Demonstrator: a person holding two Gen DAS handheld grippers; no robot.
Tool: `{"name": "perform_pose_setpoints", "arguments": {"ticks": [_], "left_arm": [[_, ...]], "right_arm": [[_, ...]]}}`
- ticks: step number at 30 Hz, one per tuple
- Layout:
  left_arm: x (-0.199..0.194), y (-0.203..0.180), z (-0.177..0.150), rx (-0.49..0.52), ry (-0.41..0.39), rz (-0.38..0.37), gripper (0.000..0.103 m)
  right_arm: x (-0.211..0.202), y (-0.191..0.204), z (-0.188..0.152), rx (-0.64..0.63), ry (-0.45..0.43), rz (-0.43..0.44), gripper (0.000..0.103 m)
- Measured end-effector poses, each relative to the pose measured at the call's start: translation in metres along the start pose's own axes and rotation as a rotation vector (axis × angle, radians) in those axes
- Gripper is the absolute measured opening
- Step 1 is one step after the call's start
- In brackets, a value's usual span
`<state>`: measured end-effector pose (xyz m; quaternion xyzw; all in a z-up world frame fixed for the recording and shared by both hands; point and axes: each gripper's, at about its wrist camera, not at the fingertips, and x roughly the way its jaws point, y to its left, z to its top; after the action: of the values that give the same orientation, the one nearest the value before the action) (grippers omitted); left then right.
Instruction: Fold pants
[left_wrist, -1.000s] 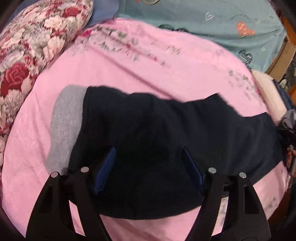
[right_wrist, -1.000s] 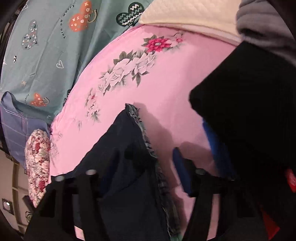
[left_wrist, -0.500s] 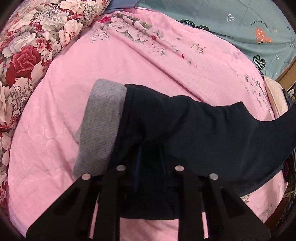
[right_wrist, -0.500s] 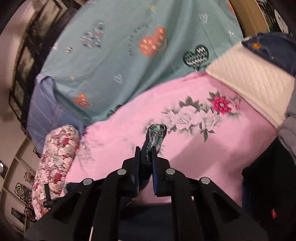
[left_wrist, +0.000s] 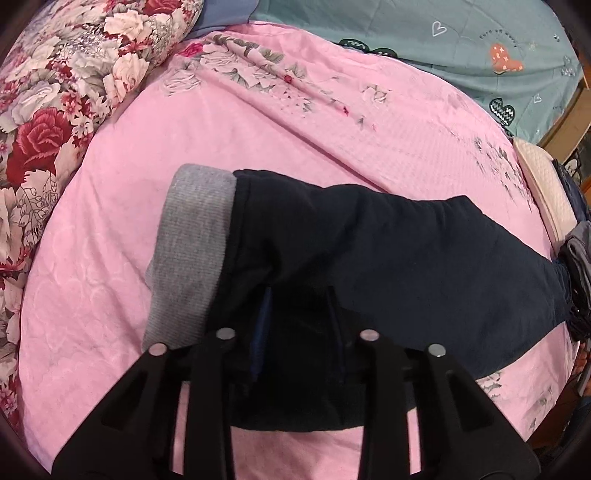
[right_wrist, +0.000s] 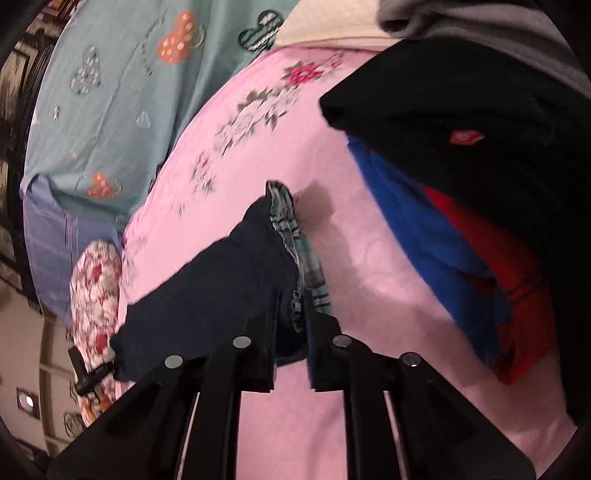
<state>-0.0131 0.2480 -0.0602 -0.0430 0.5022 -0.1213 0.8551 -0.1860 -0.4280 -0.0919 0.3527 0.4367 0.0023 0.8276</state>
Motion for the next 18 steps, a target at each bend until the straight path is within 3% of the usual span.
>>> {"name": "perform_pose_setpoints", "arguments": {"ticks": [1,3,5,7,10,12,14,16,17,18], "left_arm": [[-0.001,-0.003,-0.001,0.008,-0.004,-0.006,0.043],[-0.004,-0.011,-0.002,0.026,-0.019,-0.01,0.073],[-0.011,-0.026,-0.005,0.066,-0.071,0.039,0.092],[-0.02,-0.043,-0.012,0.132,-0.132,0.103,0.095],[-0.027,-0.054,-0.018,0.166,-0.152,0.114,0.096],[-0.029,-0.054,-0.02,0.161,-0.16,0.126,0.096],[-0.027,-0.049,-0.017,0.123,-0.15,0.122,0.096],[-0.021,-0.043,-0.013,0.079,-0.138,0.108,0.096],[-0.017,-0.04,-0.009,0.053,-0.128,0.096,0.096],[-0.014,-0.039,-0.007,0.037,-0.123,0.09,0.096]], "right_arm": [[-0.002,0.002,0.001,-0.024,0.024,-0.036,0.037],[-0.019,0.012,0.013,-0.097,-0.025,-0.068,0.046],[-0.024,0.02,0.028,-0.134,-0.056,-0.034,0.057],[-0.012,0.023,0.039,-0.156,-0.03,-0.014,0.057],[0.025,0.019,0.044,-0.169,0.056,-0.018,0.057],[0.045,0.014,0.041,-0.15,0.104,0.035,0.049],[0.046,0.021,0.037,-0.218,0.068,0.005,0.046],[0.041,0.022,0.038,-0.242,0.063,-0.017,0.025],[0.037,0.021,0.04,-0.224,0.077,0.067,0.007],[0.032,0.03,0.04,-0.265,0.06,0.038,0.007]]}}
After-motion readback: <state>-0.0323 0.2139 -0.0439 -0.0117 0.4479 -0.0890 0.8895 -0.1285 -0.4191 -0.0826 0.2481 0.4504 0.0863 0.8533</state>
